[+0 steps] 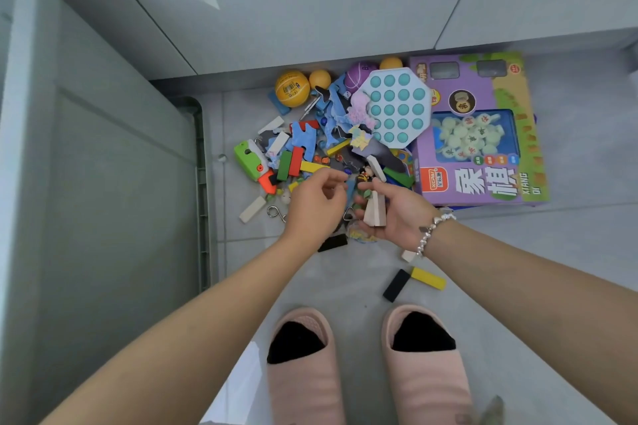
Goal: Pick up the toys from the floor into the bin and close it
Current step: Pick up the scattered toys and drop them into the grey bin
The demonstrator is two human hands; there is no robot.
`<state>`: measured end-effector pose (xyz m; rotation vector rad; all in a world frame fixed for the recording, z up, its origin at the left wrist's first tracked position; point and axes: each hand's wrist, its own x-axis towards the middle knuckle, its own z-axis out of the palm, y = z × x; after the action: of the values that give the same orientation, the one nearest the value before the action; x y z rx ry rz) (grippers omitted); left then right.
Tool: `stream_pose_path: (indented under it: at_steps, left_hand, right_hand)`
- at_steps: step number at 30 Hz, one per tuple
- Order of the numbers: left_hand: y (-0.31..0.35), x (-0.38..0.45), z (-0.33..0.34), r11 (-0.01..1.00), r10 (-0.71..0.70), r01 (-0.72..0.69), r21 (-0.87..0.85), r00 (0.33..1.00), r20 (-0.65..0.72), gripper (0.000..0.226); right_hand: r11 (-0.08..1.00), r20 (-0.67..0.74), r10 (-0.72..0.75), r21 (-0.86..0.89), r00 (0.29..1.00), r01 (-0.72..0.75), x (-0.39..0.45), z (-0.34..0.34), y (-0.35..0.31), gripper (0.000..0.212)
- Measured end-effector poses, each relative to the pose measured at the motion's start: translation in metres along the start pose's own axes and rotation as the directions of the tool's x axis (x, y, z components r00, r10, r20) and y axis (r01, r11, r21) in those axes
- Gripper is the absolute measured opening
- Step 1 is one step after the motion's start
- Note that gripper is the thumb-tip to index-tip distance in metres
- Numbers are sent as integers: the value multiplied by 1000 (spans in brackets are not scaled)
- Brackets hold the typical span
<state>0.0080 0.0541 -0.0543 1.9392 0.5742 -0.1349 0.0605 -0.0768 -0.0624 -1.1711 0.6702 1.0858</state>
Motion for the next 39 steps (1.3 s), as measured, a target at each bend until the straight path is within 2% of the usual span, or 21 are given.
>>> stream_pose_path:
  at_steps: [2, 5, 9, 12, 15, 20, 26, 30, 36, 39]
  left_hand:
    - [-8, 5, -1, 996, -91, 90, -24, 994, -52, 16]
    - [-23, 11, -2, 984, -154, 162, 72, 982, -105, 16]
    - [-33, 15, 6, 964, -104, 112, 240, 994, -46, 38]
    - [-26, 19, 18, 915, -30, 33, 402, 999, -12, 54]
    - [-22, 24, 25, 864, 5, -34, 502, 998, 60, 58]
    - [-23, 31, 24, 876, -16, 13, 481, 1000, 2, 36]
    - [-21, 31, 29, 850, -35, 29, 526, 999, 1, 51]
    - [-21, 30, 33, 819, -7, 15, 573, 1000, -16, 41]
    - [-28, 32, 30, 880, -9, -2, 474, 1000, 21, 42]
    - [-22, 28, 24, 934, -45, 52, 354, 999, -27, 42]
  right_hand:
    - [1000, -9, 2, -6, 1000, -2, 0, 1, 0, 24]
    - [999, -34, -17, -43, 999, 16, -1, 2, 0, 22]
    - [983, -103, -74, -173, 992, 56, -4, 0, 0, 22]
    - [982, -117, -80, -178, 990, 58, -6, -3, 0, 23]
    - [984, -119, -78, -166, 990, 57, -9, -5, 0, 22]
    - [981, -126, -71, -186, 989, 47, -11, -9, 0, 22]
    - [982, -122, -64, -186, 990, 41, -13, -12, -1, 22]
    - [982, -132, -55, -185, 990, 30, -13, -13, 1, 22]
    - [982, -125, -50, -189, 991, 25, -12, -14, -1, 22]
    - [980, -109, -57, -194, 992, 35, -14, -11, 0, 22]
